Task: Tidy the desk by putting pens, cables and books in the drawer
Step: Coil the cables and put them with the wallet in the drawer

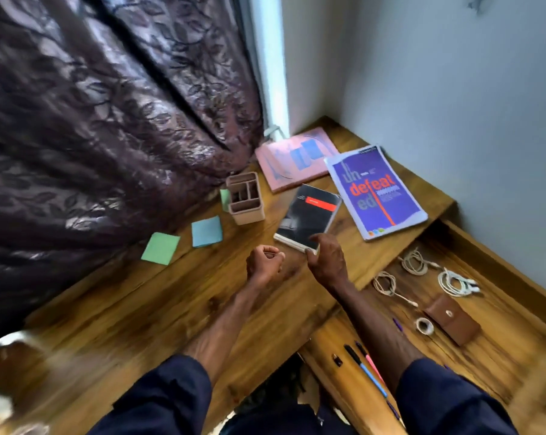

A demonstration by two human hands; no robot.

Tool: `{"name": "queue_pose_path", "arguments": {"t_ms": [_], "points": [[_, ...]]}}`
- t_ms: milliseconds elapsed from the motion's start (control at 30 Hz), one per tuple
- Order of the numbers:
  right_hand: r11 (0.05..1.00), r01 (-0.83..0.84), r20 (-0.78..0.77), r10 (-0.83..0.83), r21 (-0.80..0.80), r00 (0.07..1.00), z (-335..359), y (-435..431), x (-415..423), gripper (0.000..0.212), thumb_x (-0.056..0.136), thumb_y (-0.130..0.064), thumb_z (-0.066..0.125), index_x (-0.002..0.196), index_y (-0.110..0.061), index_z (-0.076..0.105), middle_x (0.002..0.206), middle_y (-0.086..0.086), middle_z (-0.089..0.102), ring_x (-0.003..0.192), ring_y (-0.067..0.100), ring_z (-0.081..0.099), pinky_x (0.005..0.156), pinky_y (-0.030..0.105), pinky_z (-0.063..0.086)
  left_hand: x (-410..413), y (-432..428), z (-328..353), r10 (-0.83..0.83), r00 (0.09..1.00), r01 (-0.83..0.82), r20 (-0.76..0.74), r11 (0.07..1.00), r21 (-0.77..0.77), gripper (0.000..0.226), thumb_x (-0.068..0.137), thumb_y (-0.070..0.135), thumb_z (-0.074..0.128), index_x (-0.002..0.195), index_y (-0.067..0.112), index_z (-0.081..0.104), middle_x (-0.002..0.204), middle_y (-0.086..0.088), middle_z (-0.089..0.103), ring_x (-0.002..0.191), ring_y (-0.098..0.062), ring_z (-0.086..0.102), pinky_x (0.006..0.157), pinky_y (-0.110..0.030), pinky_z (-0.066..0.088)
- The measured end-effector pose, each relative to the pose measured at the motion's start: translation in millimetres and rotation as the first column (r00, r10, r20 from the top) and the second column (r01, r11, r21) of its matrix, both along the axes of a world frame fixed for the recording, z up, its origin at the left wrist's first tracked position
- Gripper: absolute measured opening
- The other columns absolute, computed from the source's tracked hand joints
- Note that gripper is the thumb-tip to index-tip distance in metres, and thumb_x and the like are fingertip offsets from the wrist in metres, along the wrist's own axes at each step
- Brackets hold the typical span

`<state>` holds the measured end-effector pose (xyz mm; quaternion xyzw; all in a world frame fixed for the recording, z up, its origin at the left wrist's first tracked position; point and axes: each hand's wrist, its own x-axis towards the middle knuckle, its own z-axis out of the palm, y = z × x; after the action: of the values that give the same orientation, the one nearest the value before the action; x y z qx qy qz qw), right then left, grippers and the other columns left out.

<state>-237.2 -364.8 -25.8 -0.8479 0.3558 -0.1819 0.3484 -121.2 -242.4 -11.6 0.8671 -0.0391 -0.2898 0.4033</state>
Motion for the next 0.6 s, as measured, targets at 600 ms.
{"name": "queue_pose_path", "arguments": {"t_ms": [600], "points": [[0.983, -0.185, -0.077, 0.183, -0.020, 0.980, 8, 59, 139, 0.071, 0.083, -0.014, 0.074, 0.144, -0.011, 0.038, 0.137, 0.019, 0.047, 0.119, 0.035, 0.054, 0.099, 0.042, 0.049, 104, 83, -29, 0.200, 0.979, -0.195, -0.050, 0.978, 0.078, 0.013, 0.084, 0.020, 0.075, 0.094, 0.025, 0.067, 0.092, 0.000, 0.074, 0.083, -0.020, 0.073, 0.076, -0.040, 0.064]]}}
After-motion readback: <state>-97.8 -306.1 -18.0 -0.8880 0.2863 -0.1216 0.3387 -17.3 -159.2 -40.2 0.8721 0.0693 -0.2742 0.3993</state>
